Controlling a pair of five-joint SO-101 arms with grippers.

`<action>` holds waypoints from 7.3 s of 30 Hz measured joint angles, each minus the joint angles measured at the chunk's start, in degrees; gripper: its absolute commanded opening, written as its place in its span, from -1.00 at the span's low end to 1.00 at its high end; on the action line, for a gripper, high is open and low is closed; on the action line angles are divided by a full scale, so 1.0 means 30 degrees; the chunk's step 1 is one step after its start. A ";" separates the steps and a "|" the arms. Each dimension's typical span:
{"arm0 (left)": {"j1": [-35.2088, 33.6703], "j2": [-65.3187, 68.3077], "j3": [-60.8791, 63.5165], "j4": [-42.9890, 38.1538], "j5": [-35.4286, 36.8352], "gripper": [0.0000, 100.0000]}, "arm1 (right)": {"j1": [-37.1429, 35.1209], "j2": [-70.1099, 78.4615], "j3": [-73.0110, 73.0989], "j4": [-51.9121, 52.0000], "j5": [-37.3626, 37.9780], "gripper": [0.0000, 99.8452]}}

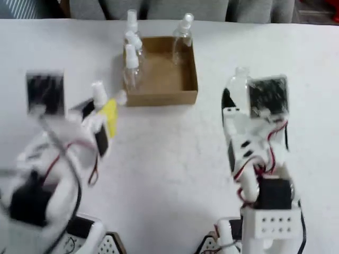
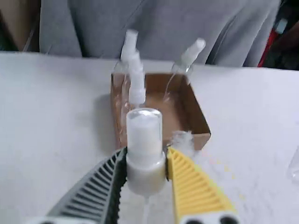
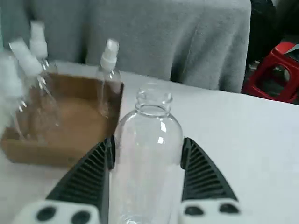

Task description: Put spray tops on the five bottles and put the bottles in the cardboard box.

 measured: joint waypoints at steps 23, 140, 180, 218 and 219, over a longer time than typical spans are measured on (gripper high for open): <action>0.4073 -0.2520 -0.0029 -1.5385 0.0000 -0.96 | -1.0755 -1.2454 1.4359 -0.5685 -0.0293 -0.97; -0.0703 -1.3187 2.1070 -0.5949 -0.0088 -0.95 | -0.3487 -0.8733 1.3714 -1.2718 -0.0264 -0.97; -0.2432 -1.3216 2.2007 -0.4571 -0.4689 -0.95 | -0.3487 2.7399 -0.2930 -3.0740 -0.2344 -0.97; -0.2432 -1.3216 2.2007 -0.4571 -0.4689 -0.95 | -0.3516 3.3495 -0.5949 -3.2967 -0.2344 -0.97; -0.2432 -1.3216 2.2007 -0.4571 -0.4689 -0.95 | -0.3516 3.3495 -0.5832 -3.3084 -0.2344 -0.97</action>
